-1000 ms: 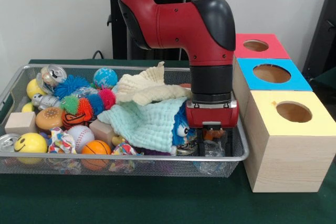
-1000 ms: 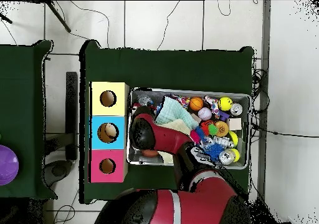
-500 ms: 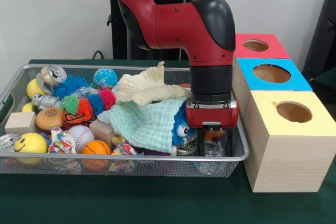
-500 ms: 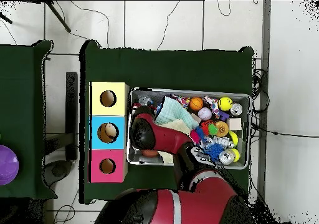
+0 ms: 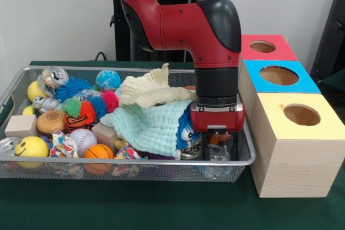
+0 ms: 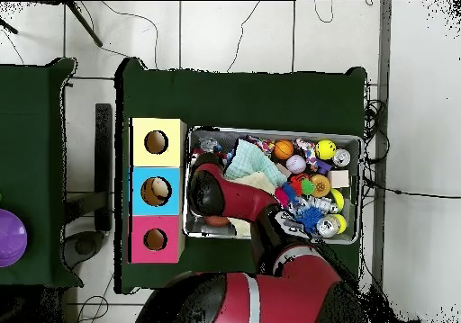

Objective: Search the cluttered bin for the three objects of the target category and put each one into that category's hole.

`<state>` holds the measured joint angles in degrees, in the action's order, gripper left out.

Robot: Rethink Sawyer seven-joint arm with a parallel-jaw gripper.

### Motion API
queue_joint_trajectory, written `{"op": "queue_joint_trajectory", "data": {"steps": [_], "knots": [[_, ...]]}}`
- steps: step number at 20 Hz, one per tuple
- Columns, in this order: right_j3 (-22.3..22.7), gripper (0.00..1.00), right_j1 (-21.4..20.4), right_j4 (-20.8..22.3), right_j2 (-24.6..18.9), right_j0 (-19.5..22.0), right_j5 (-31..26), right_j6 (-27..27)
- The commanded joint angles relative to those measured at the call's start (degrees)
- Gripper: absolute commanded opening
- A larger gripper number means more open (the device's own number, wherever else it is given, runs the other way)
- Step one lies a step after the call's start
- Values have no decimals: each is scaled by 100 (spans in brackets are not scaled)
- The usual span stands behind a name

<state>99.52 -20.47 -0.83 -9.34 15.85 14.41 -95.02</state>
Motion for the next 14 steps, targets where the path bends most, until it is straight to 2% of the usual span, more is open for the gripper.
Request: {"op": "queue_joint_trajectory", "data": {"steps": [1,14], "knots": [[-792,100,751,101,202,108,-100,-560],[-852,100,877,259,139,128,111,-751]]}}
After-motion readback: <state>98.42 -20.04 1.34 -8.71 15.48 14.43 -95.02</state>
